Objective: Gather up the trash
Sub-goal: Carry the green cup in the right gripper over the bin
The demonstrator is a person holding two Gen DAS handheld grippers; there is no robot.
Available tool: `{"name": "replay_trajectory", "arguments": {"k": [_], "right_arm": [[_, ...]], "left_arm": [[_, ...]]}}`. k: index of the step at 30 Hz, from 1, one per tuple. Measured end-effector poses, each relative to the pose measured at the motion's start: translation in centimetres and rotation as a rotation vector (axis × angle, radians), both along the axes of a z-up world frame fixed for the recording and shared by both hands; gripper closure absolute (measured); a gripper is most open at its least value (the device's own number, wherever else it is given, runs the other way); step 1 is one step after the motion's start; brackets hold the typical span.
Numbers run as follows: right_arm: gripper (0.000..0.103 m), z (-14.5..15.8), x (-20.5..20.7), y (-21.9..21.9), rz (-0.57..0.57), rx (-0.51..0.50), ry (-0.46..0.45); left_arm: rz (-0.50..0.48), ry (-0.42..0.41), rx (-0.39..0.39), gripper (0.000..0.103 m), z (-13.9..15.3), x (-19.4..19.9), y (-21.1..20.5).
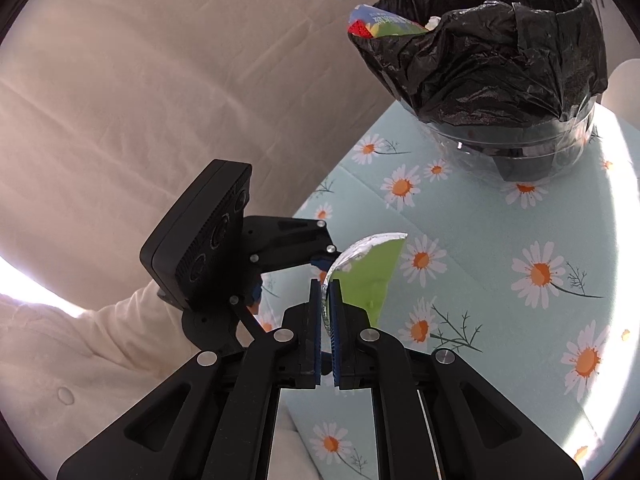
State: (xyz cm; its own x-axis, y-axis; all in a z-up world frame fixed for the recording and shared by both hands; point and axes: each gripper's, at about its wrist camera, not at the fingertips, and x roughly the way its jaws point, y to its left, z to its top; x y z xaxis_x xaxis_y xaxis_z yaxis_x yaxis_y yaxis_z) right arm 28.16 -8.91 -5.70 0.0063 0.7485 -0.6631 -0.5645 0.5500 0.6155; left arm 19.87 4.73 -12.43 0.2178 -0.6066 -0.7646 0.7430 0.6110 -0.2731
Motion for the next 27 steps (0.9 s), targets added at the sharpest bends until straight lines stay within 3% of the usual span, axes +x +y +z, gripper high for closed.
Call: {"name": "replay_trajectory", "arguments": {"k": [19,27], "right_arm": [[0.1,7.1,0.6,8.8,-0.115,-0.003,-0.169],[0.1,10.2,1.4,9.5,-0.15,0.022,-0.237]], "left_arm": [[-0.083,-0.156,0.031,0.034,6.7,3.4,8.4],[-0.111,-0.229,0.063,0.034,10.2,5.0,8.7]]}}
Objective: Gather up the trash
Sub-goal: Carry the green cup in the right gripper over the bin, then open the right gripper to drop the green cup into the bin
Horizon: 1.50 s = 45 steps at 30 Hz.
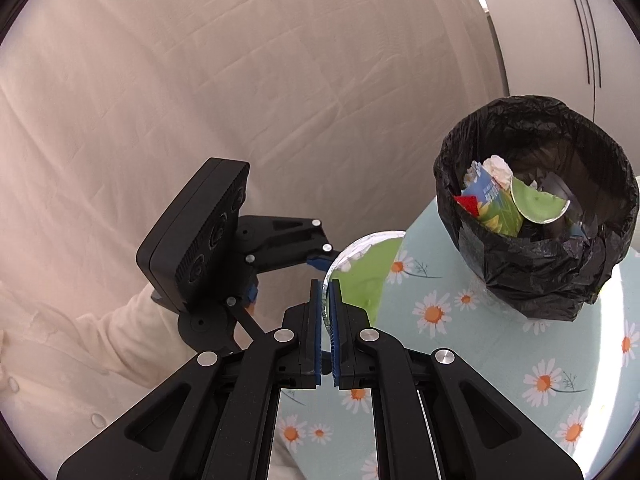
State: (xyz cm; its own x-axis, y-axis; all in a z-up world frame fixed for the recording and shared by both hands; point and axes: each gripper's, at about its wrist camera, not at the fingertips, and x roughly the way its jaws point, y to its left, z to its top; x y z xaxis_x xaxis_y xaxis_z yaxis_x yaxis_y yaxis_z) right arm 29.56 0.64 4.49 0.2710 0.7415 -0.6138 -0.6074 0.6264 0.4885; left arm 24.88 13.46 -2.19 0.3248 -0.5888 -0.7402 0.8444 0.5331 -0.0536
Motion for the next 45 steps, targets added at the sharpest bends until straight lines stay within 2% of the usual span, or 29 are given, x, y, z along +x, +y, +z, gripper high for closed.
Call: {"name": "replay_trajectory", "arguments": {"k": [10,14,23,24,25,26,27,28,29,32,37,45], "right_arm": [[0.099,4.7,3.0,-2.3,-0.023,0.028,-0.111],[0.099,6.1,4.9,-3.8,-0.034,0.049,-0.144],[0.099,5.0,10.4,-7.4,-0.071,0.084,-0.135],[0.096,4.8,11.0,-7.8,-0.093,0.08,-0.144],[0.095,4.6,11.5,-8.2,-0.134,0.067,-0.154],[0.083,4.2,12.1,-8.6,-0.18,0.051,-0.155],[0.046,3.9,12.7,-9.1,-0.218,0.046,-0.147],[0.029,3.6,13.0,-9.6,-0.259,0.051,-0.14],[0.022,3.3,13.2,-10.1,-0.297,0.057,-0.132],[0.021,2.9,13.1,-11.0,-0.34,0.061,-0.137],[0.017,2.5,11.8,-11.0,-0.393,-0.03,-0.145],[0.015,2.1,7.3,-10.5,-0.47,-0.116,-0.181]], "left_arm": [[-0.022,-0.095,-0.005,0.034,4.6,3.8,-1.3],[-0.022,-0.103,-0.029,0.034,5.6,6.0,-2.2],[-0.001,-0.117,0.013,0.032,5.2,10.8,-5.8],[0.013,-0.119,0.019,0.03,5.0,11.4,-6.0],[0.026,-0.117,0.022,0.019,4.8,11.8,-6.1],[0.046,-0.121,0.018,0.004,4.7,12.2,-6.0],[0.066,-0.121,0.002,0.007,4.6,12.5,-5.8],[0.082,-0.109,-0.017,0.006,4.5,12.7,-5.3],[0.105,-0.098,-0.034,0.006,4.5,12.8,-4.9],[0.142,-0.065,-0.059,0.006,4.0,12.4,-3.6],[0.196,-0.041,-0.063,0.006,3.2,11.0,-1.9],[0.284,-0.095,-0.098,0.006,3.3,8.6,0.3]]}}
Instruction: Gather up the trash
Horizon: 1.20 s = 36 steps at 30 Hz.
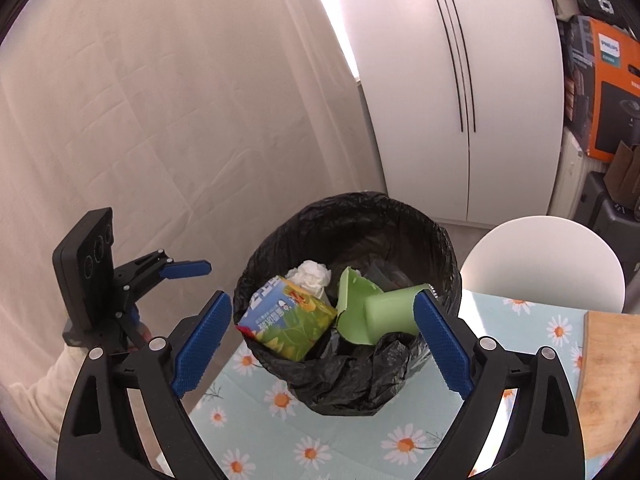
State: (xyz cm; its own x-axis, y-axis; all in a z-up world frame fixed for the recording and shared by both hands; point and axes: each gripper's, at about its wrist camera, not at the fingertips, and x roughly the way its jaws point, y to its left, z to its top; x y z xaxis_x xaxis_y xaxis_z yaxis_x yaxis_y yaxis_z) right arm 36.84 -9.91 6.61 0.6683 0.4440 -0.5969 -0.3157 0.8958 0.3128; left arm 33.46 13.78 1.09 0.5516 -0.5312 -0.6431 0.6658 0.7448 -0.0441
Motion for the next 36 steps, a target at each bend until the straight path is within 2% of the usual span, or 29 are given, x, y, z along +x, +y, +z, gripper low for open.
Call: {"name": "replay_trajectory", "arguments": {"k": [3,9,14,17,24,33,36], "right_arm": [[0.014,-0.3,-1.8,-0.3,-0.034,-0.026,-0.003],[0.01,-1.6,-4.6,-1.3,-0.058,-0.087,0.002],[0.008,-2.8,-7.0,-2.9,-0.043,-0.142,-0.013],[0.008,-3.6,-8.1,-4.1,-0.049,-0.177,-0.025],[0.008,-5.5,-11.8,-6.9,0.006,-0.192,-0.037],[0.008,-7.1,-16.7,-9.3,0.071,-0.174,-0.04],[0.008,-7.4,-17.8,-9.8,0.076,-0.175,-0.042]], "left_arm": [[0.033,-0.04,0.001,0.006,0.1,-1.0,0.2],[0.104,-0.049,0.018,0.006,-0.4,-3.2,-0.1],[0.218,-0.059,0.053,0.006,-0.8,-5.6,-1.0],[0.277,-0.05,0.047,0.006,-1.1,-7.3,-1.6],[0.423,-0.021,0.014,0.006,-2.6,-11.5,-3.2],[0.517,-0.029,0.053,0.006,-3.8,-17.1,-5.3],[0.521,-0.027,0.051,0.006,-3.6,-18.3,-5.6]]}}
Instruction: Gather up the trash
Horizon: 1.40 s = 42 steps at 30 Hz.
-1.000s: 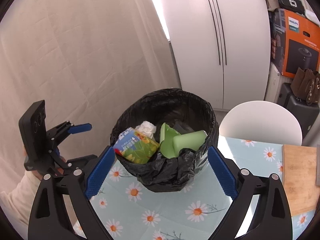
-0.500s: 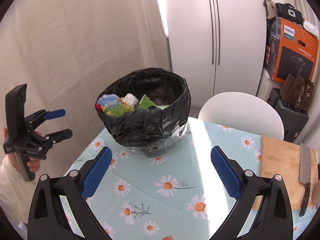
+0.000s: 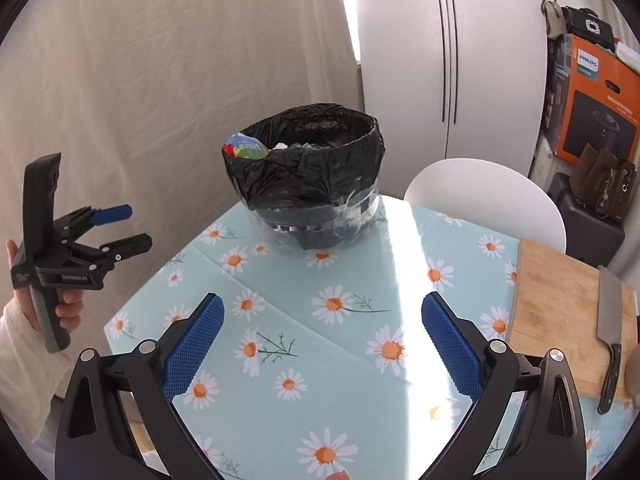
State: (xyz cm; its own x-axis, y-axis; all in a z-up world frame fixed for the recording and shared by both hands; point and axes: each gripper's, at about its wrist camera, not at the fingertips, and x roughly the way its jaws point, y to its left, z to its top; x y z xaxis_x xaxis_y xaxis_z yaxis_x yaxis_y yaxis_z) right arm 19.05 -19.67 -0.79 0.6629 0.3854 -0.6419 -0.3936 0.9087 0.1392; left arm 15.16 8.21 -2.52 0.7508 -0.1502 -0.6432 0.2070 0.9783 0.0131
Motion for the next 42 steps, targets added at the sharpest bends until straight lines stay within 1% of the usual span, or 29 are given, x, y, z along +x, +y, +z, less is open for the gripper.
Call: {"name": "replay_trajectory", "arguments": {"k": [6,9,12,15,17,27,31,42], "right_arm": [[0.008,-0.3,-1.4,-0.9,0.003,0.009,0.001],[0.008,-0.4,-1.8,-1.0,-0.003,-0.01,-0.007],[0.008,-0.3,-2.0,-1.2,-0.003,-0.001,-0.004],[0.008,0.0,-2.1,-1.5,-0.008,0.006,-0.009],[0.008,0.1,-2.2,-1.4,-0.01,-0.004,-0.013],[0.008,0.0,-2.2,-1.1,-0.004,-0.033,-0.013],[0.008,-0.1,-2.1,-0.8,-0.004,-0.045,-0.013],[0.008,-0.1,-2.0,-0.6,-0.002,-0.056,-0.021]], "left_arm": [[0.007,-0.005,-0.001,0.006,0.5,-1.7,-0.6],[0.005,-0.006,-0.005,0.006,0.6,-2.2,-1.0],[-0.004,-0.002,-0.003,0.006,0.6,-2.6,-1.5],[-0.022,-0.001,-0.022,0.006,0.6,-2.8,-1.8],[-0.027,0.003,-0.028,0.006,0.6,-2.7,-2.0],[-0.04,0.013,0.019,0.006,0.2,-2.5,-2.7],[-0.05,0.019,0.005,0.006,0.3,-2.3,-2.6],[-0.051,0.026,0.022,0.006,0.3,-1.6,-2.4]]}}
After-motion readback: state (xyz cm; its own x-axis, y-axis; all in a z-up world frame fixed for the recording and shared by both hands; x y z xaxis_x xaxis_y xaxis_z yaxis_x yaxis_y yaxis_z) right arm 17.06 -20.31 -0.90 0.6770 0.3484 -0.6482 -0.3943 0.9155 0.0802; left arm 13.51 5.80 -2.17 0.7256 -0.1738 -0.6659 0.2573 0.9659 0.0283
